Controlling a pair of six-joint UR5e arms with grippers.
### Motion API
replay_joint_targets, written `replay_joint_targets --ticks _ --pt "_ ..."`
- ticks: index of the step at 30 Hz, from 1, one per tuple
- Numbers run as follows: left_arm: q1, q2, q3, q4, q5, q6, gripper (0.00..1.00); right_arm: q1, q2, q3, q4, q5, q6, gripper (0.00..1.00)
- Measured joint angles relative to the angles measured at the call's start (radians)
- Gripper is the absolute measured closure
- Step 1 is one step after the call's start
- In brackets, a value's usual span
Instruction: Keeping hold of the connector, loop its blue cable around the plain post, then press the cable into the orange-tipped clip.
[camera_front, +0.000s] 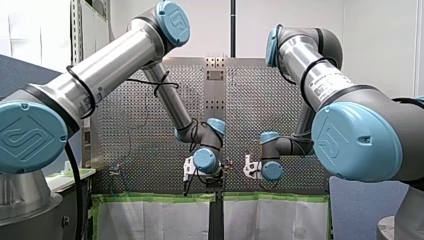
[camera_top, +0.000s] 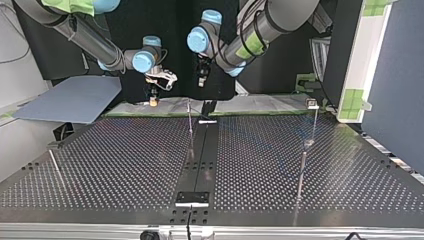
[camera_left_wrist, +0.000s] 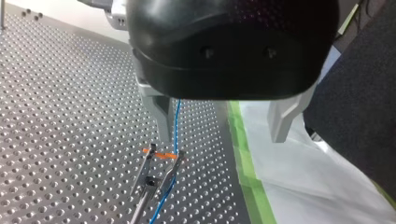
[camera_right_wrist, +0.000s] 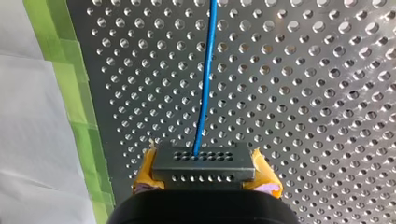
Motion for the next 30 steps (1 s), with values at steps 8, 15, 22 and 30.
replay_joint_targets --ticks 8,15,22,30 --pt "-0.012 0.000 0.000 -0.006 -0.012 -0.001 0.00 0.000 0.000 0.000 0.005 -0.004 0.000 1.00" --pt "-0.014 0.000 0.000 -0.006 -0.013 -0.001 0.00 0.000 0.001 0.000 0.005 -0.008 0.000 1.00" --pt "-0.015 0.000 0.000 -0.006 -0.013 -0.002 0.00 0.000 0.001 0.000 0.004 -0.009 0.000 1.00" --pt "-0.015 0.000 0.000 -0.005 -0.013 -0.001 0.00 0.000 0.001 0.000 0.003 -0.009 0.000 1.00"
